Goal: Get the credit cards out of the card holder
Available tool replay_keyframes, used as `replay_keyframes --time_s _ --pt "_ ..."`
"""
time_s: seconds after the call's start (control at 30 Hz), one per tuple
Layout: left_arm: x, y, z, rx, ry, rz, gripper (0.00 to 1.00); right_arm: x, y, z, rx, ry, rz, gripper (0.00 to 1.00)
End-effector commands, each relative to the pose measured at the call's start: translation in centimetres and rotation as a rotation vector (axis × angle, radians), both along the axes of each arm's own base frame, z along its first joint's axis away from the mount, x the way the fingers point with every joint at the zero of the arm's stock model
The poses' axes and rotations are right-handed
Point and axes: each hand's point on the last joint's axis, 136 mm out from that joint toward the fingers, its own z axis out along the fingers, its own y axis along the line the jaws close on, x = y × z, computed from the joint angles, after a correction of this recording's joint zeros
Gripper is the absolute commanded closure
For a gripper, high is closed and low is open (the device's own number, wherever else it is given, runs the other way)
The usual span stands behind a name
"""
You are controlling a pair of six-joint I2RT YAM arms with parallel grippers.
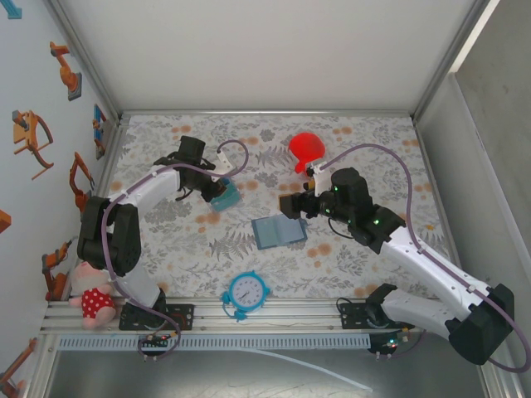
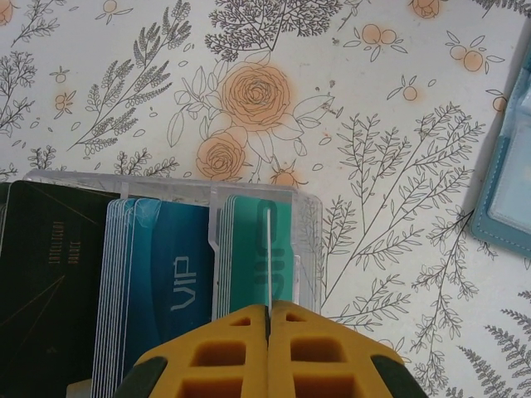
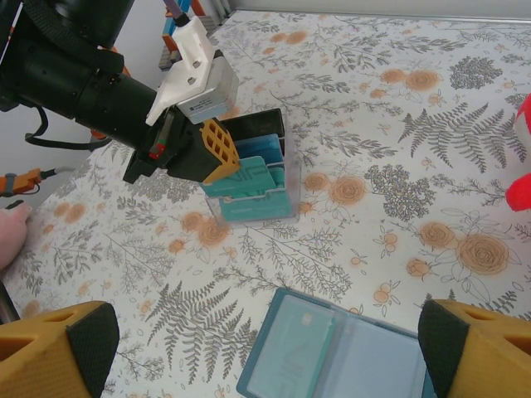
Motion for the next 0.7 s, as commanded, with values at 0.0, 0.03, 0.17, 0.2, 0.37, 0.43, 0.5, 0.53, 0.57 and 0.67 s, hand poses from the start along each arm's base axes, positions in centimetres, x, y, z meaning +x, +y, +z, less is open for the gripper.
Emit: replay_keyframes --time_s 0.0,0.03,0.17,0.2,0.37,0.43,0.5,0.53,0.57,0.67 --pt "0.0 0.5 0.1 0.017 0.001 -0.003 0.87 -0.2 -0.2 0.7 0.016 -0.013 -0.01 0.07" --pt "0.0 0.5 0.1 0.016 0.007 -0.001 0.85 -0.2 -0.2 0.6 0.015 -0.012 -0.008 0.07" --pt "0.2 0.2 0.3 -0.002 0.007 0.002 0.81 -0.2 -0.3 0.3 0.004 -0.003 -0.013 0.07" --pt "0.3 0.1 0.5 -0.007 0.007 0.002 0.76 -0.2 -0.3 0.1 -0.002 0.001 -0.014 0.07" --pt "0.2 -0.3 2.3 -0.051 -0.009 0.02 0.66 -0.2 -0.5 -1.3 -0.051 0.045 -0.019 0.2" --pt "0.0 -0.5 3.6 -0.083 -0.024 0.031 0.6 0.0 -0.5 -2.4 -0.089 0.082 -0.029 0.26" --pt "-0.3 -0.5 4.8 -0.111 -0.048 0.051 0.6 -0.2 -0.3 -3.7 -0.135 0.112 -0.025 0.27" --pt "-0.4 -0.3 5.4 -0.123 -0.065 0.068 0.6 -0.3 0.0 -4.4 -0.167 0.123 -0.022 0.28" --pt "-0.4 -0.1 6.1 -0.134 -0.084 0.091 0.6 -0.3 0.3 -5.1 -0.2 0.13 -0.02 0.28" --pt "0.0 1.0 8.1 -0.163 -0.175 0.205 0.48 -0.6 1.3 -7.3 -0.326 0.151 -0.016 0.31"
